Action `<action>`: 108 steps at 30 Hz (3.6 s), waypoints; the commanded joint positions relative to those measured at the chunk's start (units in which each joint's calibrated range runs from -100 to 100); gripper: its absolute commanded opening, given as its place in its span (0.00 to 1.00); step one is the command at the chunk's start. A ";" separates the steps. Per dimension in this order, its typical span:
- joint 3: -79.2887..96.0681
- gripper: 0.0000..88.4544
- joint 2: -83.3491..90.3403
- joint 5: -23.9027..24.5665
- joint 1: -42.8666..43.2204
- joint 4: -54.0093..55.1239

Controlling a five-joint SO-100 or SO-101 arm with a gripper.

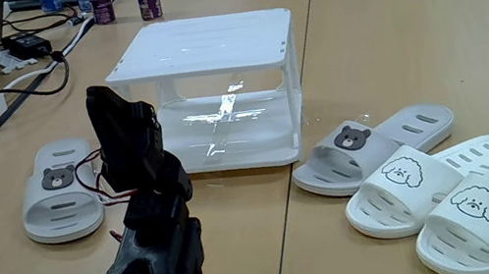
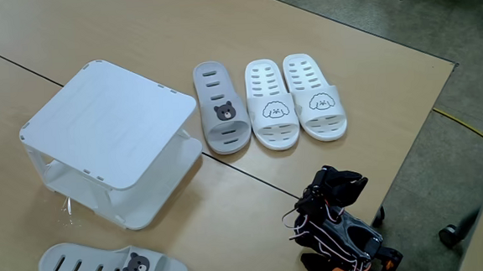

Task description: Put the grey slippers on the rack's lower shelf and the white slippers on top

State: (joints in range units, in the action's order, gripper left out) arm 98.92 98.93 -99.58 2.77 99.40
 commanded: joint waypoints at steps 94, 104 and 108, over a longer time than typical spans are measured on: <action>-59.09 0.24 -122.02 -0.42 34.98 -52.38; -77.41 0.29 -135.23 -0.42 36.37 -52.38; -85.71 0.29 -139.78 -0.42 36.13 -52.46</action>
State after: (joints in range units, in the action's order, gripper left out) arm 21.65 -40.21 -99.58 39.10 47.21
